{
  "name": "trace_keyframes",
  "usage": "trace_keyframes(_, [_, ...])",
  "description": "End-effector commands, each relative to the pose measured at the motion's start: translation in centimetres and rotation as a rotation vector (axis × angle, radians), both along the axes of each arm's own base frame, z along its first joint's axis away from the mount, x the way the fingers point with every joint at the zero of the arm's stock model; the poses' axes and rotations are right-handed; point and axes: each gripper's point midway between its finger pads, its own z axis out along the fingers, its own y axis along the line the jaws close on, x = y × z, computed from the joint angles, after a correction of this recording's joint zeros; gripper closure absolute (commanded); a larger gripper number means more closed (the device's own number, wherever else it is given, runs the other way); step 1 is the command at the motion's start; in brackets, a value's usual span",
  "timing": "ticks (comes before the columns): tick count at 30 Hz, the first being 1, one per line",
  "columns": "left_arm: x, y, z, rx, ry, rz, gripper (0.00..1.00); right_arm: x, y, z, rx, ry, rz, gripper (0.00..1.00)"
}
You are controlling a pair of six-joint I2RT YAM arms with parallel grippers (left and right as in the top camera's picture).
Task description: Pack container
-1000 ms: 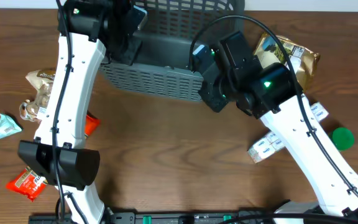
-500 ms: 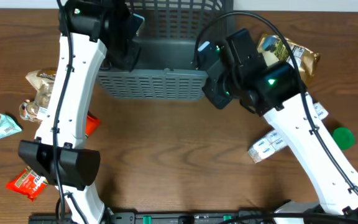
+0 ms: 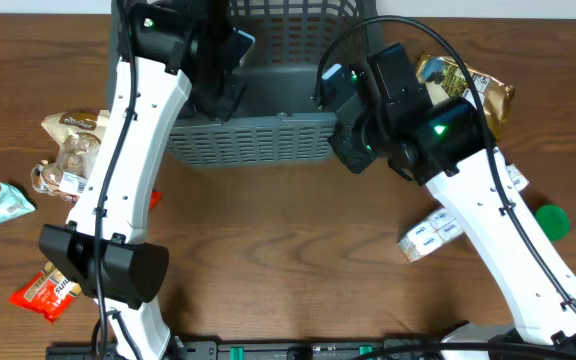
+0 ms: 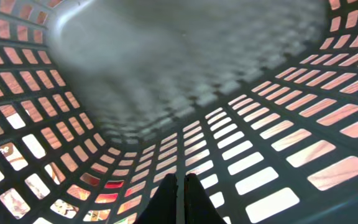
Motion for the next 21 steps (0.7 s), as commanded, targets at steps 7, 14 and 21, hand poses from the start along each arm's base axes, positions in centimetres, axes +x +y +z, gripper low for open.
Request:
trace_keyframes(7, [1.9,4.5,1.3,0.131,-0.105,0.191,0.94,-2.5,3.0,0.0,0.048,0.052,0.142,0.99])
trace_keyframes(14, [2.1,5.7,5.1,0.08,-0.233,0.266,0.85,-3.8,5.9,2.2,0.069,-0.01,0.247,0.99])
trace_keyframes(21, [-0.3,8.0,10.5,0.044,-0.378,0.416,0.85,2.2,3.4,11.7,0.161,-0.331,-0.093,0.99])
